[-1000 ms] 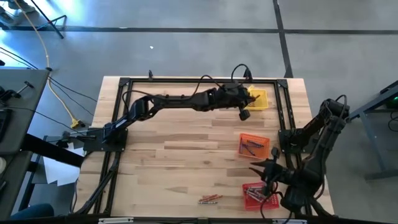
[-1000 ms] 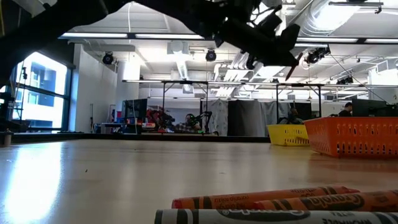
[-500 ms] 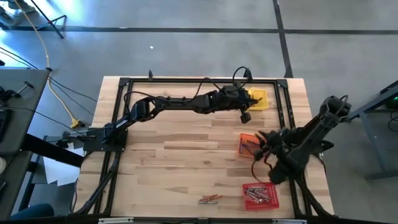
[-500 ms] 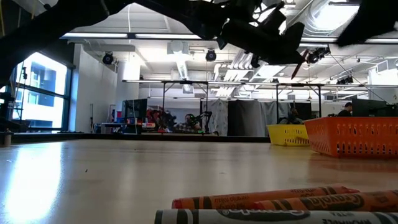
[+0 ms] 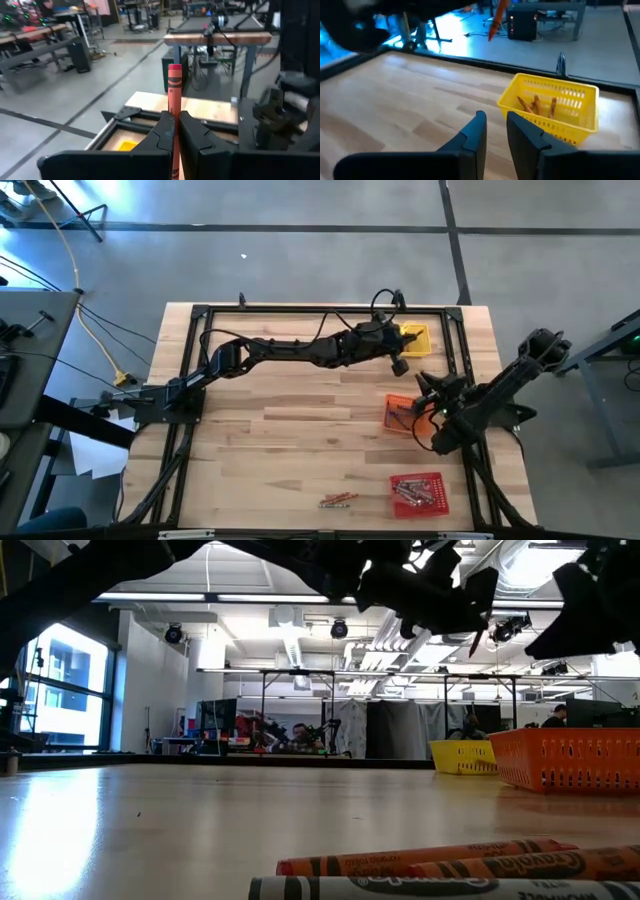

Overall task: Sort crayons
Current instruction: Put the orange crayon into the yellow bin

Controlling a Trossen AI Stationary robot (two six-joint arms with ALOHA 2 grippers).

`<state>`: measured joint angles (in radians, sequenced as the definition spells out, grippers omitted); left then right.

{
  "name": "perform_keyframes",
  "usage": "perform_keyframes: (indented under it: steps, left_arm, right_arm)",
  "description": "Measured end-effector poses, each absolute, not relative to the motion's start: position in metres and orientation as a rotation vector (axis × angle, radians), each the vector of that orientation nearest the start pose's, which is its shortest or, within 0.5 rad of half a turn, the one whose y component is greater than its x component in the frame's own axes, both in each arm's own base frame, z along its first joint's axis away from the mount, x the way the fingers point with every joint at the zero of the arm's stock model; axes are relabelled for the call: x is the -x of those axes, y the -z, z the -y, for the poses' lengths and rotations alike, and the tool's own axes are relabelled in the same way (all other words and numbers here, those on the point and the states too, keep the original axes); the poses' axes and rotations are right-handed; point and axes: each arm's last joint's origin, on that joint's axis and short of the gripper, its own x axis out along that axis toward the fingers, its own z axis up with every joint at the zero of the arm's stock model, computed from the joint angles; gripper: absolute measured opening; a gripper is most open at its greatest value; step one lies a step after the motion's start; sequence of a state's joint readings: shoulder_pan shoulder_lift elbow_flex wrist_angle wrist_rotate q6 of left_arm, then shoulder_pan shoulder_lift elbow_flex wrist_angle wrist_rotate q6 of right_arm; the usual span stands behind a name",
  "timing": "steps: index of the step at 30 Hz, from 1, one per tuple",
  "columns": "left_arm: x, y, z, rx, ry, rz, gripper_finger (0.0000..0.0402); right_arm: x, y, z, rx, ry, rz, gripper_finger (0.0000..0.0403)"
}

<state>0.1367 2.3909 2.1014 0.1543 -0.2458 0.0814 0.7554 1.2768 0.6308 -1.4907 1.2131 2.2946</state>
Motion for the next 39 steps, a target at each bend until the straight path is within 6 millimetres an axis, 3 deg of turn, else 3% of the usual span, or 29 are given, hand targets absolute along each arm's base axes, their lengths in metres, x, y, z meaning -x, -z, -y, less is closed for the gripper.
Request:
perform_keyframes:
  steps: [5, 9, 18, 23, 27, 33, 39]
  left_arm:
    - [-0.554, -0.261, -0.083, -0.069, -0.390, -0.120, 0.0000]
    - [-0.554, -0.261, -0.086, -0.110, -0.392, -0.128, 0.0000]
    - [-0.548, -0.261, -0.117, -0.036, -0.340, -0.114, 0.0000]
    - [-0.548, -0.261, -0.120, -0.029, -0.265, -0.107, 0.0000]
    - [-0.548, -0.261, -0.119, -0.035, -0.242, -0.108, 0.0000]
    - [-0.548, -0.261, -0.118, -0.038, -0.218, -0.111, 0.0000]
    - [-0.549, -0.261, -0.116, -0.034, -0.155, -0.111, 0.0000]
  right_arm:
    - [-0.130, -0.188, -0.060, -0.332, 1.076, -0.078, 0.0071]
    - [-0.138, -0.190, -0.046, -0.287, 1.132, -0.002, 0.0071]
    - [-0.135, -0.193, -0.040, -0.128, 1.140, -0.043, 0.0071]
    - [-0.135, -0.194, -0.040, -0.060, 1.115, -0.042, 0.0071]
    - [-0.127, -0.188, -0.036, -0.015, 1.092, -0.019, 0.0071]
    - [-0.099, -0.171, -0.021, -0.139, 1.084, 0.058, 0.0071]
    - [-0.075, -0.168, -0.013, -0.243, 0.997, 0.133, 0.0071]
